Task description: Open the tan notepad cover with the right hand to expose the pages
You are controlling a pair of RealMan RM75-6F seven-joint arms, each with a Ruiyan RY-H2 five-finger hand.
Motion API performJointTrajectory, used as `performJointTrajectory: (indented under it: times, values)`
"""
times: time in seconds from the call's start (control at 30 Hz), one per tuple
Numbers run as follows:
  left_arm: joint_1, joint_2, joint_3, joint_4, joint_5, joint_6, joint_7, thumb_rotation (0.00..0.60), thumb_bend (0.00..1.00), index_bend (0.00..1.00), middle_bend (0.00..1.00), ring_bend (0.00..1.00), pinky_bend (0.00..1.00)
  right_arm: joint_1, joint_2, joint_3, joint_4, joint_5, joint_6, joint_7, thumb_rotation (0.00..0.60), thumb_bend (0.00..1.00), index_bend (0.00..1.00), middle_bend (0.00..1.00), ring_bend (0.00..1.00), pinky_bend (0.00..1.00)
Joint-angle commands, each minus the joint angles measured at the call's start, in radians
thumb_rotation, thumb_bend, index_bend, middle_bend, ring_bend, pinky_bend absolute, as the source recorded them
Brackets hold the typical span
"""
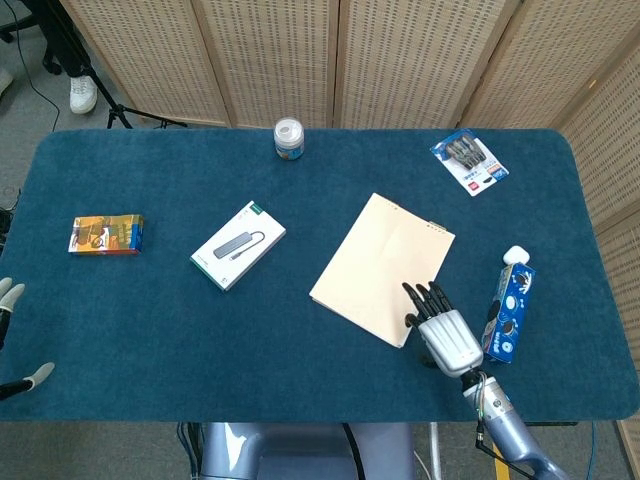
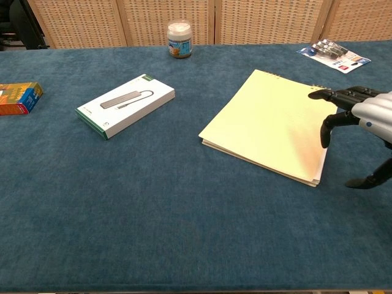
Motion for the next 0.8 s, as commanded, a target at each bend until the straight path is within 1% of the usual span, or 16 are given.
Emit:
performJointTrajectory:
  times: [0.03,0.4,0.7,0.8]
  values:
    - [0.000,0.000,0.000,0.000,0.000,0.000,0.002,0.600,0.05,0.00,0.00,0.00,0.00,0.004,-0.005,0.002,0.003,0.011,-0.005,-0.006,0.600,0.16,0.43,0.00,0.00,0.00]
    - [-0.003,-0.002,-0.002,-0.002,-0.007,-0.006,0.012,0.600,0.05,0.00,0.00,0.00,0.00,0.013,-0.013,-0.002,0.008,0.028,-0.013,-0.008,0.600,0.26,0.45,0.00,0.00,0.00]
    - [-0.002,-0.001,-0.002,-0.001,-0.006,-0.004,0.008,0.600,0.05,0.00,0.00,0.00,0.00,0.022,-0.034,-0.005,0.027,0.037,-0.017,-0.019,0.600,0.26,0.46,0.00,0.00,0.00]
    - [-0.002,-0.001,-0.003,-0.001,-0.007,-0.004,0.008,0.600,0.05,0.00,0.00,0.00,0.00,0.027,-0.048,-0.005,0.043,0.047,-0.025,-0.023,0.600,0.29,0.48,0.00,0.00,0.00]
